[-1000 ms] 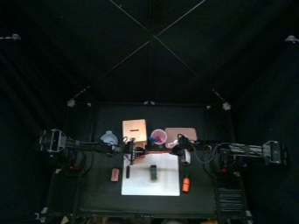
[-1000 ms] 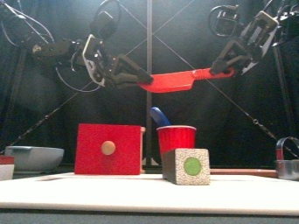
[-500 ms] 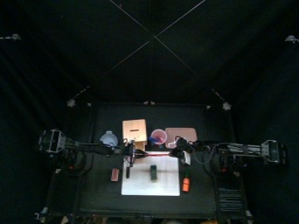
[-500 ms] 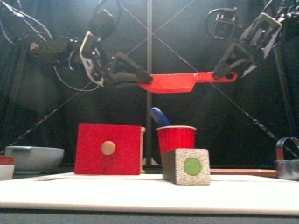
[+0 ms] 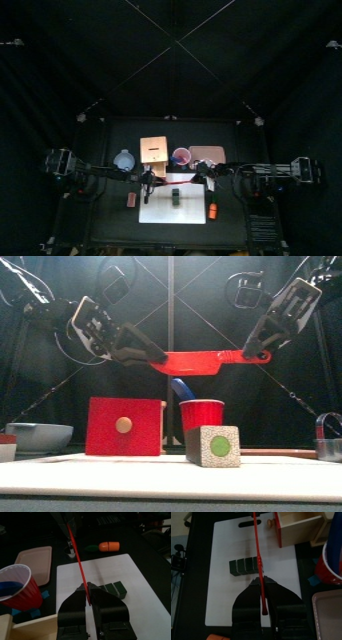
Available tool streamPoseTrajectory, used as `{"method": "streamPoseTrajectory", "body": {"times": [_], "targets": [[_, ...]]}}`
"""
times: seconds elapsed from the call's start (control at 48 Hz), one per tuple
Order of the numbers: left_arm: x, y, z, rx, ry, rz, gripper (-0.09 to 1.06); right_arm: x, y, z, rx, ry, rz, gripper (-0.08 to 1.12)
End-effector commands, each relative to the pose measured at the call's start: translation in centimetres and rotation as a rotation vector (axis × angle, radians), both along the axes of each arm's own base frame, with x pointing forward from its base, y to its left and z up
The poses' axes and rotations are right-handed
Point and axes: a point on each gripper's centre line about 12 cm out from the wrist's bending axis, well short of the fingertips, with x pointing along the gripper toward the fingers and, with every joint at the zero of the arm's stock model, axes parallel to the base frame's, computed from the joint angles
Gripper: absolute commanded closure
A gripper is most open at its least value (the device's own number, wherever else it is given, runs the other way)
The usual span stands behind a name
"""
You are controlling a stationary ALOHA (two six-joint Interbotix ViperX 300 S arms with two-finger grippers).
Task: Place sushi on board then cut the sushi with the knife then place the pieces on the plate
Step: Cut the sushi into 4 pieces
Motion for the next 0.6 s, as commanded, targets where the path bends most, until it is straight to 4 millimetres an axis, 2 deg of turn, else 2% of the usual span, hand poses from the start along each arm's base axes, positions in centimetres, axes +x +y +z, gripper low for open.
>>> {"method": "streamPoseTrajectory", "body": {"times": [0.021, 0.271, 0.604], "targets": [[-0.1, -1.0, -1.3, 0.019, 0.061, -0.034, 0.59, -0.2, 0.4, -0.5, -0.005, 0.015, 0.017, 0.72], [1.1, -1.2, -3.2, 0.021, 0.119, -0.032, 0.59, -0.6, 1.3, -2.3, 0.0, 0.069, 0.045, 0.72], [0.7, -0.8, -3.7, -0.054, 0.132, 0.047, 0.59, 0.1, 2.2, -4.2, -0.011, 0.115, 0.072, 0.72]]}}
